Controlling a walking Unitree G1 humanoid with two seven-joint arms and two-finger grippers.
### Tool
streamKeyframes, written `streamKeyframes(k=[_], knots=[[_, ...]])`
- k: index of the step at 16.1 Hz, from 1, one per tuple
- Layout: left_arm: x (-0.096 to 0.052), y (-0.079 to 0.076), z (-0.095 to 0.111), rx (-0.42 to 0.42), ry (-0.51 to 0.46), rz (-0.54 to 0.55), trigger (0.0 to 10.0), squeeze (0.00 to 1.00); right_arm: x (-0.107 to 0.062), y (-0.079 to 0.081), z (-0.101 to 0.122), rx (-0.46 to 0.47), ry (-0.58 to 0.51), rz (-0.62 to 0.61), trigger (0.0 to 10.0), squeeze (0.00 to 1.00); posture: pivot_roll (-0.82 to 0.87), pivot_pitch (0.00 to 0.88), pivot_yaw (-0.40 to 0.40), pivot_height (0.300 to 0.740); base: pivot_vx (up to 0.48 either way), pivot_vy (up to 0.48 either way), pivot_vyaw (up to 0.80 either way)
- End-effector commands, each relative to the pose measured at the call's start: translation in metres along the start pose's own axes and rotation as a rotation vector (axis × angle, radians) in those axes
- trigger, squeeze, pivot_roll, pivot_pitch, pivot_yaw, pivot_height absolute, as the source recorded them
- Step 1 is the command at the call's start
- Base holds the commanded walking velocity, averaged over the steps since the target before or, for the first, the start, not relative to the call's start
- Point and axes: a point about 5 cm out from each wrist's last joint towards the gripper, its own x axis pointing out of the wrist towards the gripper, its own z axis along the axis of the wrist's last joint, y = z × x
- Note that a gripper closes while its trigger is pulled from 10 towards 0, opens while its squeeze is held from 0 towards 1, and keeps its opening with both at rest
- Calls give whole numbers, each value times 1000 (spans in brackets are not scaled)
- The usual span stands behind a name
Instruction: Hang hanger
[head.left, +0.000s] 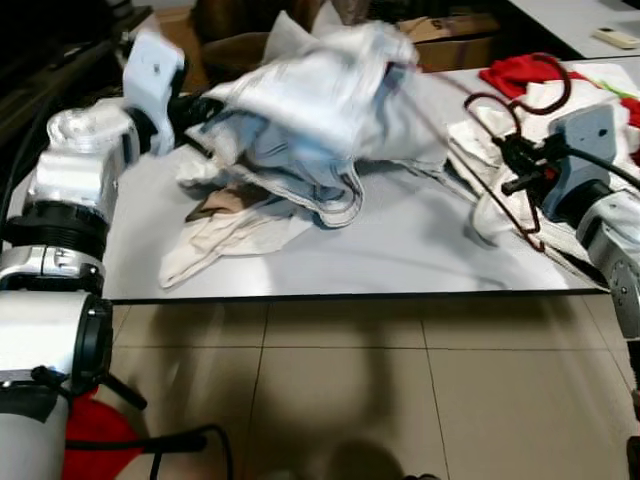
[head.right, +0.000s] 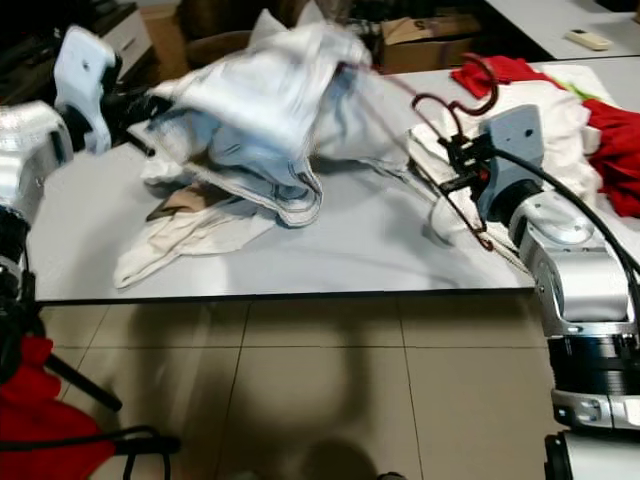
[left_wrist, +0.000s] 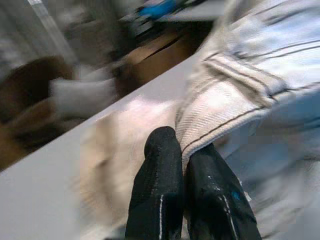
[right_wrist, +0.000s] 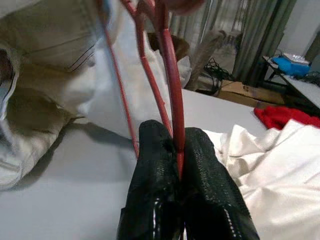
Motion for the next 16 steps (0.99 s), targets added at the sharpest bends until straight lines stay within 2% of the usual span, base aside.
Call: streamKeyframes(k=[1, 2, 3, 4, 6, 7, 9, 11, 12, 13, 14, 15, 16], knots=[[12, -20, 14, -28, -67, -96, 0, 0, 1, -3, 1, 10, -33, -46, 10000, 0, -29, 0, 126, 740, 0, 0, 0], [30, -37, 0, -37, -41, -79, 0, 0, -1, -4, -5, 29, -31, -82, 10000, 0, -37, 0, 134, 740, 0, 0, 0], [30, -37, 0, -37, -41, -79, 0, 0, -1, -4, -5, 29, -31, -82, 10000, 0, -37, 0, 134, 740, 0, 0, 0], [47, -52, -12, -77, -43, -27, 0, 0, -7, -14, -15, 58, -12, -174, 10000, 0, -58, 0, 153, 740, 0, 0, 0], [54, -64, -21, -90, -22, -29, 0, 0, -19, -26, -24, 79, 3, -266, 10000, 0, -72, 0, 168, 740, 0, 0, 0], [54, -67, -26, -70, 1, -25, 0, 0, -26, -33, -28, 97, 4, -323, 10000, 0, -76, 0, 172, 740, 0, 0, 0], [50, -63, -35, -49, 26, 4, 0, 0, -34, -42, -27, 122, -17, -379, 10000, 0, -82, 0, 179, 740, 0, 0, 0], [46, -55, -38, -20, 30, 51, 824, 0, -34, -40, -25, 115, -31, -352, 10000, 0, -79, 0, 175, 740, 0, 0, 0], [41, -44, -41, -26, 36, 121, 1176, 0, -31, -35, -23, 125, -42, -334, 10000, 0, -67, 0, 165, 740, 0, 0, 0], [37, -39, -46, -37, 59, 148, 1843, 0, -26, -28, -23, 126, -47, -301, 10000, 0, -59, 0, 159, 740, 0, 0, 0], [33, -35, -51, -35, 78, 181, 4078, 0, -21, -15, -19, 128, -60, -228, 10000, 0, -51, 0, 152, 740, 0, 0, 0], [33, -36, -51, -55, 67, 184, 4157, 0, -19, -5, -14, 125, -83, -154, 10000, 0, -47, 0, 149, 740, 0, 0, 0], [33, -36, -50, -74, 51, 178, 0, 0, -20, 6, -6, 145, -130, -58, 10000, 0, -47, 0, 149, 740, 0, 0, 0]])
